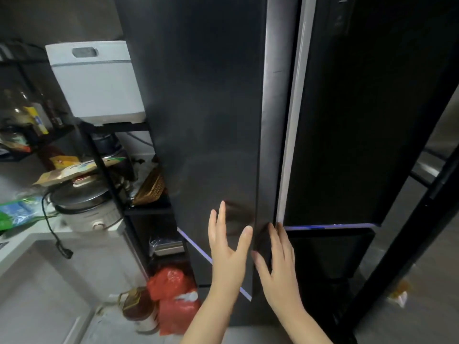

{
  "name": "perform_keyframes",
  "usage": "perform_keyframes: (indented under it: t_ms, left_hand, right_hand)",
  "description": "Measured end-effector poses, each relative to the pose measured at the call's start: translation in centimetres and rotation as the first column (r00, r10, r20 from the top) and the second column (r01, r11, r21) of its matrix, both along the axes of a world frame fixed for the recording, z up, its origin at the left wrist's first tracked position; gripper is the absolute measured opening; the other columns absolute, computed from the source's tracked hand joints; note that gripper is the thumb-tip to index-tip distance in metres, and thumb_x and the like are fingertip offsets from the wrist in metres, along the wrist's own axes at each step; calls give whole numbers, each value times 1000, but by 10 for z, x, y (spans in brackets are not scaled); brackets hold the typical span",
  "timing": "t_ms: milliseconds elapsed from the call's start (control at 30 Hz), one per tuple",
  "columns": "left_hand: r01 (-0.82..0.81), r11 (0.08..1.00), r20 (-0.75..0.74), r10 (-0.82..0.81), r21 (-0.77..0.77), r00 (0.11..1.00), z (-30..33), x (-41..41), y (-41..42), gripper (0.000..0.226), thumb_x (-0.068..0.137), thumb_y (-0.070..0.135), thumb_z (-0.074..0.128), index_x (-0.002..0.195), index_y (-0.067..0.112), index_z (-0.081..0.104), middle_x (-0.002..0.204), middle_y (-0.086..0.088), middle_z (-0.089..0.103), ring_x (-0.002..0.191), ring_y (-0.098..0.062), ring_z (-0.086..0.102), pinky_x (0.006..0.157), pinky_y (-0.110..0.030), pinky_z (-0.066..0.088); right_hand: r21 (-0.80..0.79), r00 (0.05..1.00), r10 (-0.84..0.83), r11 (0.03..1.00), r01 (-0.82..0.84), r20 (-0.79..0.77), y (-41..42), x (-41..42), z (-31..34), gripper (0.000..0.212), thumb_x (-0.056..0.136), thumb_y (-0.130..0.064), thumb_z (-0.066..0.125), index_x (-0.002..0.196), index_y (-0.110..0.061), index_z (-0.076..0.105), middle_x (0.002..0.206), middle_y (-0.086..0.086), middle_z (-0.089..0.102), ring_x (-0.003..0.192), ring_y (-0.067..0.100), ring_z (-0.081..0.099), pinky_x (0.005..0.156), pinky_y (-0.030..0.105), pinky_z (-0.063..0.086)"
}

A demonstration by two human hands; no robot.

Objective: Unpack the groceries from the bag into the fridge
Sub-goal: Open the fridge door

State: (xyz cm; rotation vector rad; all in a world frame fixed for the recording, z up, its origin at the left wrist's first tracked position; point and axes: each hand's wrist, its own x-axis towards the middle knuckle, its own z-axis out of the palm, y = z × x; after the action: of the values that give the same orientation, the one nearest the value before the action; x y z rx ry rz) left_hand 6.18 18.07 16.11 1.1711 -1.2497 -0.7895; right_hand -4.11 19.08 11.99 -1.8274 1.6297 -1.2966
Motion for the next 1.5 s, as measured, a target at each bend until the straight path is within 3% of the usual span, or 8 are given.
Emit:
perform_keyframes:
  t_ms: [167,500,700,800,967,1133,1267,1500]
  left_hand:
    - [-25,971,202,75,-237,977,46,-11,21,73,85,43,64,133,67,14,155,26,4,140,13,2,100,5,8]
    - [-108,926,430,270,-363,862,77,12,21,69,94,26,57,143,43,12,158,13,14,144,2,9,116,-21,13]
    - [-261,872,367,423,-414,829,66,18,38,65,95,21,52,145,41,16,158,8,22,144,-1,18,118,-38,27]
    - [-402,750,400,634,-525,662,63,19,47,64,95,15,49,149,31,18,159,0,13,147,-13,14,119,-36,23]
    - [-414,626,502,779,-661,376,75,14,58,64,91,8,51,147,18,24,157,-14,12,147,-29,10,113,-59,25]
    - [-468,646,569,759,-603,315,87,12,65,71,89,19,60,149,24,21,159,-10,12,148,-26,4,114,-59,22]
    - [-530,662,630,725,-530,276,90,19,72,68,94,39,48,151,34,9,161,-5,3,148,-20,-5,117,-46,12]
    - [-595,649,630,723,-475,285,93,44,76,78,93,38,50,149,38,-5,161,0,-6,148,-19,-2,116,-33,10]
  right_hand:
    - [-195,987,62,977,-90,-145,-7,-10,33,65,93,-47,41,138,-59,-5,156,-13,-6,145,10,-6,116,36,9]
    - [-233,939,115,952,-197,-324,-11,-11,62,65,90,-49,27,142,-48,-11,156,-8,-20,144,13,-19,113,31,-3]
    - [-270,887,219,899,-346,-407,0,-17,54,63,93,-44,29,144,-46,-9,157,-13,-17,145,13,-13,117,29,1]
    - [-348,892,200,869,-353,-406,-4,-25,57,64,93,-33,35,149,-33,3,159,-7,-7,146,11,-2,116,20,0]
    - [-404,882,279,808,-429,-380,-13,-17,82,66,94,-33,37,149,-28,1,158,0,4,146,12,-3,118,22,0]
    - [-359,873,403,799,-483,-275,-26,-6,95,73,92,-51,42,149,-32,1,158,-5,-3,146,11,-7,116,37,9]
    - [-342,837,450,769,-541,-311,-39,4,105,76,88,-62,37,146,-40,-8,157,-11,-12,144,5,-15,115,34,3]
    - [-354,752,571,664,-659,-329,-36,33,110,68,90,-50,37,147,-31,3,156,-12,-1,143,2,-5,115,34,12]
